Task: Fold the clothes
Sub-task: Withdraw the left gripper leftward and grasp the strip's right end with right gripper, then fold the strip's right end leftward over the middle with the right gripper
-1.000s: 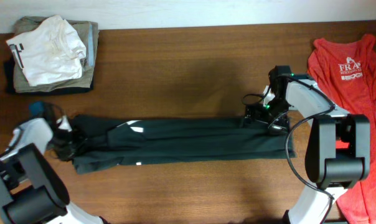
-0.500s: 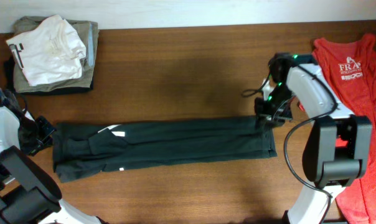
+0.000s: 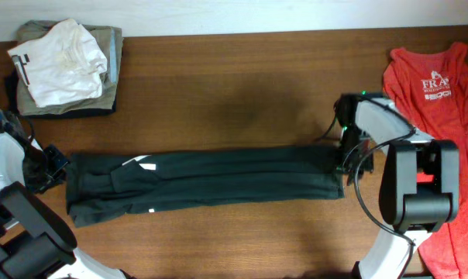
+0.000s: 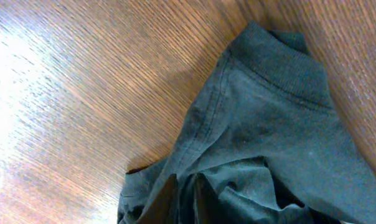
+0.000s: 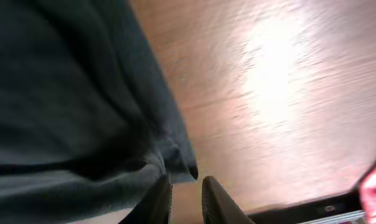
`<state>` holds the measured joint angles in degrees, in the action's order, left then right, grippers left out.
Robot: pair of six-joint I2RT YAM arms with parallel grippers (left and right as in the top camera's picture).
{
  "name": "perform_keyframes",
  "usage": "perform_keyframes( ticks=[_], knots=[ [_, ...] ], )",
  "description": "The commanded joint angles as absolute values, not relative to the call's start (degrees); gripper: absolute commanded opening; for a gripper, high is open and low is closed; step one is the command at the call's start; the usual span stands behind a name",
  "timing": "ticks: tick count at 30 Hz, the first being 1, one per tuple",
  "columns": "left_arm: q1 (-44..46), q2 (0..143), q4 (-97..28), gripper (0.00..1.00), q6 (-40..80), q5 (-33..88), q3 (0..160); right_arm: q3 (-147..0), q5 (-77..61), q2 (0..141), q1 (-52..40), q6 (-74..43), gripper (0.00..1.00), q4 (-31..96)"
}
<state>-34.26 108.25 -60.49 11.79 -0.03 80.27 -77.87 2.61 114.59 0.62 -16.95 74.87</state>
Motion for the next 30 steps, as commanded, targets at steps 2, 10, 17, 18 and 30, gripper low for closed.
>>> perform_keyframes(
  ticks=[2, 10, 17, 18, 30],
  knots=[
    [-34.57, 108.2, -60.58, 0.31, 12.1, -0.21, 80.84, -89.78, 6.33, 113.69, 1.54, -18.52, 0.54, 78.67],
    [-34.57, 108.2, -60.25, 0.87, 12.12, -0.19, 80.84, -83.42, -20.53, 113.75, 11.77, -0.84, 0.99, 69.06],
    [-34.57, 108.2, -60.03, 0.87, 12.12, -0.19, 80.84, -67.7, -24.1, 113.75, 11.62, 1.3, 0.99, 55.75],
    [-34.57, 108.2, -59.9, 0.87, 12.12, -0.19, 80.84, -67.02, -25.23, 113.75, 11.6, 1.3, 0.99, 55.4],
    [-34.57, 108.22, -59.44, 0.87, 12.12, 1.3, 80.62, -58.89, -33.78, 113.75, 8.38, -2.46, 0.04, 47.64]
  ],
)
